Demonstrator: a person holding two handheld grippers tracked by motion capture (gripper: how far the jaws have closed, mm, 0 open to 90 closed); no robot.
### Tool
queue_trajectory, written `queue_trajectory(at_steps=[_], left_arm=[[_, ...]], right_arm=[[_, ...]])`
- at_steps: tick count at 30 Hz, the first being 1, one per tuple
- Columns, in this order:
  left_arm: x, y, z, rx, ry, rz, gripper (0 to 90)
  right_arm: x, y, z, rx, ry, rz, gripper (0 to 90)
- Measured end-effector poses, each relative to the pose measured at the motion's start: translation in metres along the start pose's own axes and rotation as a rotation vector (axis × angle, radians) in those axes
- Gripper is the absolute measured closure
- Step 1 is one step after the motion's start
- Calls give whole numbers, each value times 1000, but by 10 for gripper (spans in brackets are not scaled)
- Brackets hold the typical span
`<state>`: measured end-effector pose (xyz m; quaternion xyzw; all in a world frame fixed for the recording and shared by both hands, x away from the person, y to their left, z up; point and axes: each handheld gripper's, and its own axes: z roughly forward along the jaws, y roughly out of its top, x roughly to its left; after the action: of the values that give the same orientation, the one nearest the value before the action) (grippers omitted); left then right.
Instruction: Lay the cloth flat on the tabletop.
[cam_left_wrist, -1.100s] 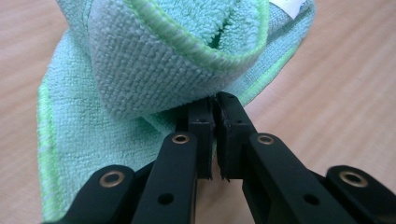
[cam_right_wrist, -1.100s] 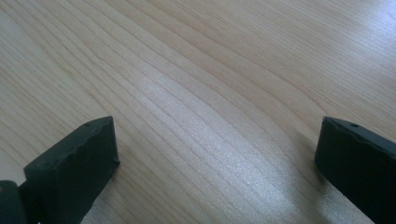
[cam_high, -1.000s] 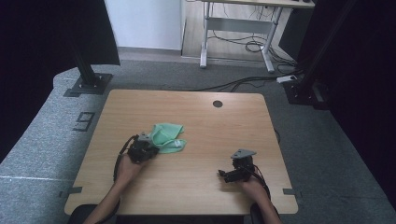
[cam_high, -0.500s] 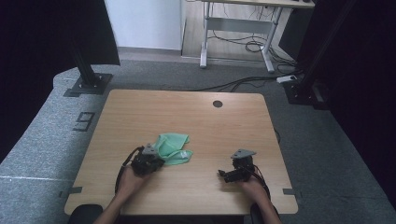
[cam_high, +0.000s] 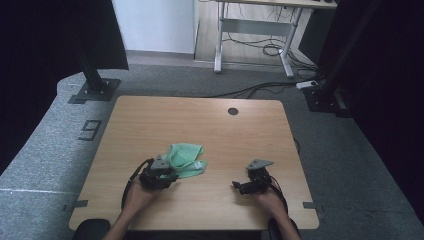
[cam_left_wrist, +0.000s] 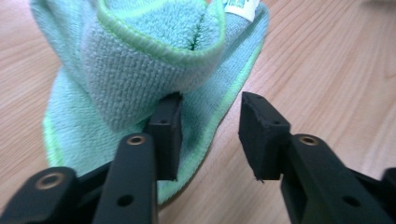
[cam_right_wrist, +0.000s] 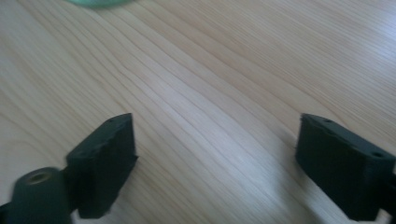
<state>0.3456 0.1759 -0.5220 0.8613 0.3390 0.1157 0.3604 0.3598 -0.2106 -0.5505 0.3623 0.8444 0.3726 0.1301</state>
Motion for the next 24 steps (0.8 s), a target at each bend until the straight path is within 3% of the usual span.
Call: queue_trajectory(at_steps=[7, 14, 18, 24], left_arm=[[12, -7, -15, -6, 27, -28, 491], [19, -3, -18, -24, 46, -35, 420], [19, 3, -20, -39, 39, -30, 398], [15, 15, -24, -71, 15, -19, 389]], right_arm=[[14, 24, 4, -41, 52, -36, 168], [30, 51, 22, -4, 113, -86, 291], [39, 70, 37, -2, 150, -101, 362], [47, 87, 51, 8, 177, -123, 396]])
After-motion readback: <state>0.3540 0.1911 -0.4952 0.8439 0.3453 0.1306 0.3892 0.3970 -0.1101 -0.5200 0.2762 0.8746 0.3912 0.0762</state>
